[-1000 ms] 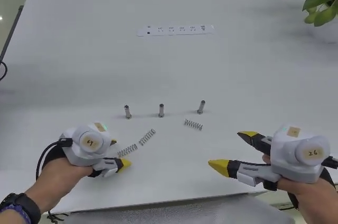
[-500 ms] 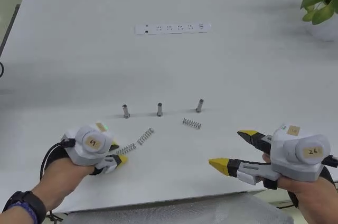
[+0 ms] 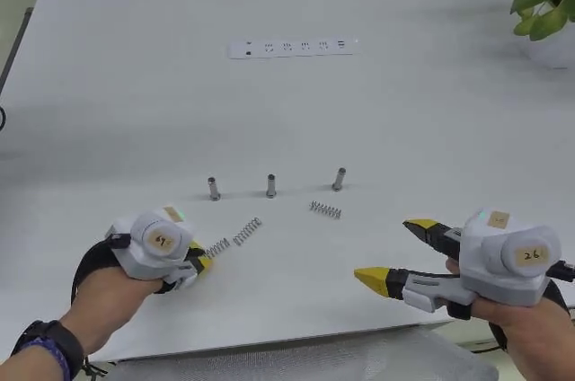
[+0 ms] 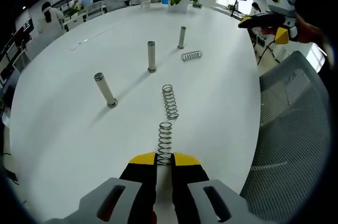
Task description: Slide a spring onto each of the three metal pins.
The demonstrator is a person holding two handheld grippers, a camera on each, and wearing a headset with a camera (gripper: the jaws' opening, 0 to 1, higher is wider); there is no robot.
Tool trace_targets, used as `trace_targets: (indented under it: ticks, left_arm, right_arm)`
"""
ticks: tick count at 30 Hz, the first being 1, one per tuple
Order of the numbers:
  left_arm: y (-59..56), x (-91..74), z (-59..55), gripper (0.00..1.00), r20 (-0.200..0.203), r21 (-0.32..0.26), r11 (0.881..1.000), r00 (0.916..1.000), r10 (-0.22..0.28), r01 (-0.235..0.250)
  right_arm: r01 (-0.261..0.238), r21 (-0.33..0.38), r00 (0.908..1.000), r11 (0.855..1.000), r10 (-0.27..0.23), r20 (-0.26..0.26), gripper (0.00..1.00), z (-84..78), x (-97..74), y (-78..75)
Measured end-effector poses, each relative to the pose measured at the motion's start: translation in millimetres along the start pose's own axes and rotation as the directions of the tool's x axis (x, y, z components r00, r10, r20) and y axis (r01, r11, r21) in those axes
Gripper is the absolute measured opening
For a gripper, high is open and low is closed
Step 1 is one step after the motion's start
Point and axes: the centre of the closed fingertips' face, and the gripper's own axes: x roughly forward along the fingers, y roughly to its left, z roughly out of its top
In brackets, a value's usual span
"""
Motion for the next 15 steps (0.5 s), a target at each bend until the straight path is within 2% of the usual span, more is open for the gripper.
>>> trace_targets:
  ticks: [5, 15]
  left_arm:
    - [1.1, -5.5, 6.7, 0.02, 0.015, 0.000, 1.000, 0.9999, 0.003, -0.003]
    - [0.4, -24.6, 25.5, 0.02, 0.057, 0.038, 0.999, 0.9984, 0.007, -0.009]
  right_arm:
    - [-0.002, -0.003, 1.0000, 1.000, 0.002, 0.001, 0.70, 0.8, -0.4, -0.1]
    - [-0.014, -0.013, 0.9999, 1.000, 0.014, 0.001, 0.70, 4.7, 2.5, 2.9]
